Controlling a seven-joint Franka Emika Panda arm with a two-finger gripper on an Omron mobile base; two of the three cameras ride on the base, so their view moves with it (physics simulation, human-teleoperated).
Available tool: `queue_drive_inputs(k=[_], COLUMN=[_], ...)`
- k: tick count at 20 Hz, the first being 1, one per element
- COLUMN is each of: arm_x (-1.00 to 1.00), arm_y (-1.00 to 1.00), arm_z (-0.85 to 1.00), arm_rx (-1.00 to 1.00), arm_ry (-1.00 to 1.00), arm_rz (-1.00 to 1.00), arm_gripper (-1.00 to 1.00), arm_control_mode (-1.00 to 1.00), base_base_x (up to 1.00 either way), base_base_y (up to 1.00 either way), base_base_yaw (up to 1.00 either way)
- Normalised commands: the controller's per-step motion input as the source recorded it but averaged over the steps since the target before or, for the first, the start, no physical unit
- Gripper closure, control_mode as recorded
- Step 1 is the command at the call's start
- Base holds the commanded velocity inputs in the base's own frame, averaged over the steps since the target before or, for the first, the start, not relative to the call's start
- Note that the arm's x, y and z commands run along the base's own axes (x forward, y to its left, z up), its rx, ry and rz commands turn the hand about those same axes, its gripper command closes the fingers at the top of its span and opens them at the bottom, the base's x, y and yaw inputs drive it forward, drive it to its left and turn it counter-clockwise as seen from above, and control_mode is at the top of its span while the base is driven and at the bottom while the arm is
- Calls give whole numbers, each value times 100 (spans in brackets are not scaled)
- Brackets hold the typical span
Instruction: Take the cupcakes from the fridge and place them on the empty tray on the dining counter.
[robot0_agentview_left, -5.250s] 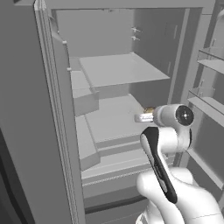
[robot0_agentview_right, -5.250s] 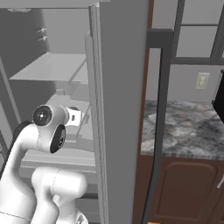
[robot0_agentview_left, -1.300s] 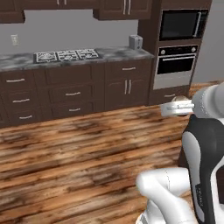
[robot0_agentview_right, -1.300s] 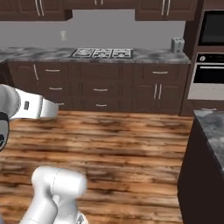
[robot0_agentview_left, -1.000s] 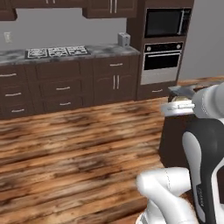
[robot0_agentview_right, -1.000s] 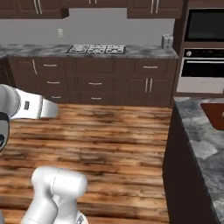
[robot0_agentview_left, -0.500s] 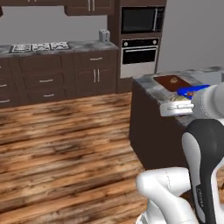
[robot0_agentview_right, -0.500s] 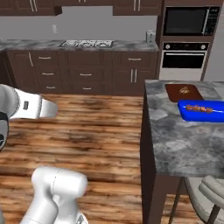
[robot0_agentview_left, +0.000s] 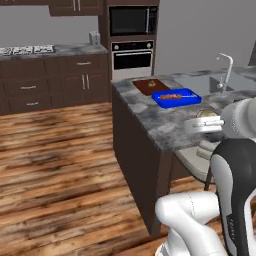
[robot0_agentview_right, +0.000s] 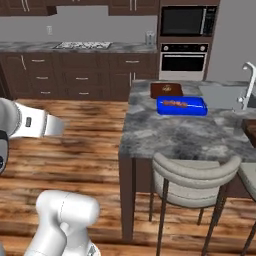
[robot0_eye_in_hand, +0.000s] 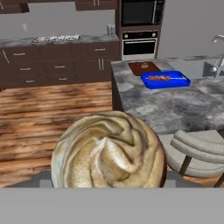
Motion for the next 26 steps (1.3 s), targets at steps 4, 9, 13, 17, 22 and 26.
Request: queue_drive_inputs(k=[4, 9, 13, 17, 22, 26], arm_x=[0, 0, 0, 0, 0, 0], arm_y=[0, 0, 0, 0, 0, 0], arm_z=[0, 0, 0, 0, 0, 0], arm_rx=[0, 0, 0, 0, 0, 0], arm_ry=[0, 0, 0, 0, 0, 0], arm_rz=[0, 0, 0, 0, 0, 0], arm_gripper=[100, 100, 100, 100, 100, 100], arm_control_mode=[100, 100, 100, 100, 100, 100], base_base_x=[0, 0, 0, 0, 0, 0], base_base_y=[-100, -100, -100, -100, -100, -100], base_base_yaw=[0, 0, 0, 0, 0, 0])
